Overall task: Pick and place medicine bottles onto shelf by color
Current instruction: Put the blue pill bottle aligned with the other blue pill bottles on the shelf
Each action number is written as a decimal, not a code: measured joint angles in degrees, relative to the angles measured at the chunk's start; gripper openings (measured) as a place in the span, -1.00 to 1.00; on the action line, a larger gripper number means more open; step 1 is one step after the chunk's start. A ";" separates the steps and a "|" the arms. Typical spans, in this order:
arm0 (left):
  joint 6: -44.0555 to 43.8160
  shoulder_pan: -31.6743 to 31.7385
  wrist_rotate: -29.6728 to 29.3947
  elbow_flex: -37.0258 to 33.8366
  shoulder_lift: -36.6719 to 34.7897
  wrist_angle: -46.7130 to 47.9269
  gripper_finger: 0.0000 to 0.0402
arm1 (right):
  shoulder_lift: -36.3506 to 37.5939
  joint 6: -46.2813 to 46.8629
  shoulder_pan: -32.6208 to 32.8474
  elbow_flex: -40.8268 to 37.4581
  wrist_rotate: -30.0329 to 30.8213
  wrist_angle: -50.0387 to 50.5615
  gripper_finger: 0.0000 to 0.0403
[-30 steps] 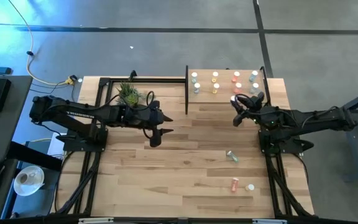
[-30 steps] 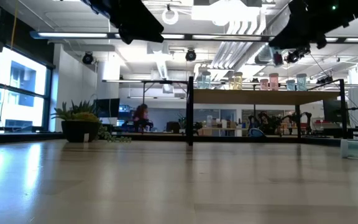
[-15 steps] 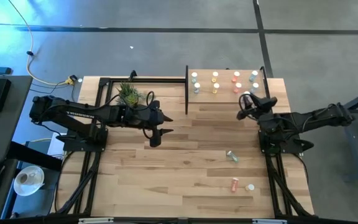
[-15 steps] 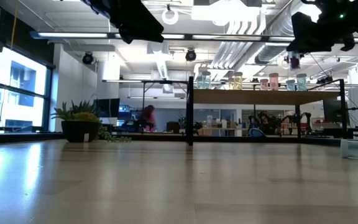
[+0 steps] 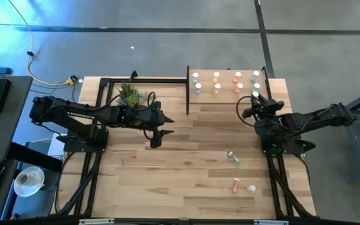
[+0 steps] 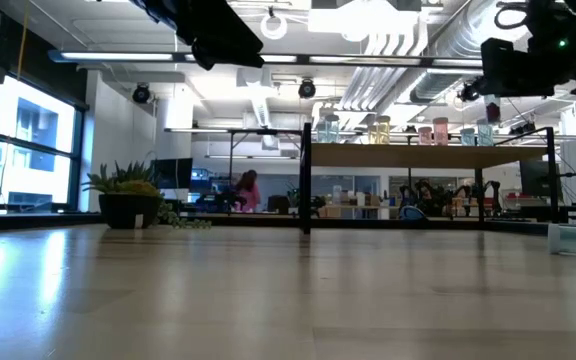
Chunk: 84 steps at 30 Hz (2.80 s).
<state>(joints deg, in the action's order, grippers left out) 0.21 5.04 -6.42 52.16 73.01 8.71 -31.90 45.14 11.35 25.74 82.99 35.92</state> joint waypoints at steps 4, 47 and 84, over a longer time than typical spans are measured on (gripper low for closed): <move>0.00 0.00 0.01 0.00 0.00 0.02 -0.04 | 0.00 7.71 -0.07 0.00 0.34 6.42 -0.44; -0.02 0.00 0.14 0.00 0.04 0.04 -0.04 | -5.25 13.93 -12.17 0.00 -6.16 14.51 -0.44; 0.00 0.02 0.08 0.00 0.04 0.04 -0.04 | -5.29 11.66 -12.73 -0.04 -5.22 9.27 -0.43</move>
<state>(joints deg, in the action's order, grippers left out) 0.21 5.05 -6.34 52.16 73.06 8.75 -37.19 56.80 -1.38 25.69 77.78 45.19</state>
